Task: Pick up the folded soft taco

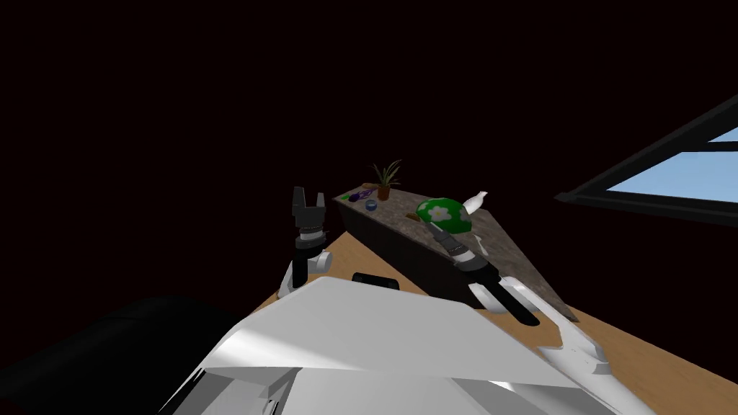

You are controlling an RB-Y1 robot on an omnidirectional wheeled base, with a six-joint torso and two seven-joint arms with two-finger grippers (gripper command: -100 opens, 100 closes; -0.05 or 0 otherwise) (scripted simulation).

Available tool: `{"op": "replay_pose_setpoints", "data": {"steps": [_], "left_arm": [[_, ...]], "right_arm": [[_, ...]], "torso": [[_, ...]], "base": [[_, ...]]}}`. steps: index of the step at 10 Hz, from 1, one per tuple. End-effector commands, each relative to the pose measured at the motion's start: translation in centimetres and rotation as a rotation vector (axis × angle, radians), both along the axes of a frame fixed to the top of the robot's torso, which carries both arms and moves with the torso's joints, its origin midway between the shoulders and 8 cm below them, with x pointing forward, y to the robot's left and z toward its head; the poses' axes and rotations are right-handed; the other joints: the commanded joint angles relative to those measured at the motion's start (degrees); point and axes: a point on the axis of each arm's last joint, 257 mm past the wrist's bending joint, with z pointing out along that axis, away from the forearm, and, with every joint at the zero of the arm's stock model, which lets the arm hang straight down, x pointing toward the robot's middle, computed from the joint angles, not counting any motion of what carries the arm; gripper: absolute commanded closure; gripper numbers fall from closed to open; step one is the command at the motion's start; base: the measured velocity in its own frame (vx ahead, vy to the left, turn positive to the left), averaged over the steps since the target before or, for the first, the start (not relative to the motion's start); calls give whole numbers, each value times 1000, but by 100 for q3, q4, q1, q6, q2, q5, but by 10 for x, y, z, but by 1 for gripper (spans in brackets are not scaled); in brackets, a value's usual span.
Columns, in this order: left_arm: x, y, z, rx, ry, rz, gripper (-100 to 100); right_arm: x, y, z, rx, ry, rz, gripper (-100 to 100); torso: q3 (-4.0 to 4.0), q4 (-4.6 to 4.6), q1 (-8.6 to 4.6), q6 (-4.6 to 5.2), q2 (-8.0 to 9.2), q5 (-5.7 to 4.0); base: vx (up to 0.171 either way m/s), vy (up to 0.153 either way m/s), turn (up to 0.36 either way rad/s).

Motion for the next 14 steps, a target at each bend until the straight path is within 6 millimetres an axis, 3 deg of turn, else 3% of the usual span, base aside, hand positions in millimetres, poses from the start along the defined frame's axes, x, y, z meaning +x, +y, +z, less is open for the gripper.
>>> {"op": "replay_pose_setpoints", "data": {"steps": [1,2,3,6,7,8,11,14], "left_arm": [[0,0,0,0,0,0,0],[0,0,0,0,0,0,0],[0,0,0,0,0,0,0],[0,0,0,0,0,0,0],[0,0,0,0,0,0,0],[0,0,0,0,0,0,0],[0,0,0,0,0,0,0],[0,0,0,0,0,0,0]], "right_arm": [[1,-3,-10,-41,21,8,-100],[3,-12,-28,-89,57,9,-100],[3,-12,-29,-107,59,16,-100],[6,-36,-64,-229,132,22,-100],[6,-37,-64,-250,134,30,-100],[6,-51,-80,-299,168,27,-100],[6,-70,-93,-399,207,40,-100],[2,-105,-118,-518,276,39,-100]], "torso": [[0,0,0,0,0,0],[0,0,-1,6,1,0],[-1,0,0,2,-1,0],[-2,-1,-3,6,-3,-1],[-4,-2,-3,2,-7,-1],[-3,-1,-3,6,-4,0],[-5,-2,-5,2,-7,-1],[-1,-1,0,7,-2,0]], "base": [[31,3,102],[39,10,187],[35,2,103],[46,0,181],[41,-7,104],[45,5,201],[46,-11,138],[40,-3,168]]}}
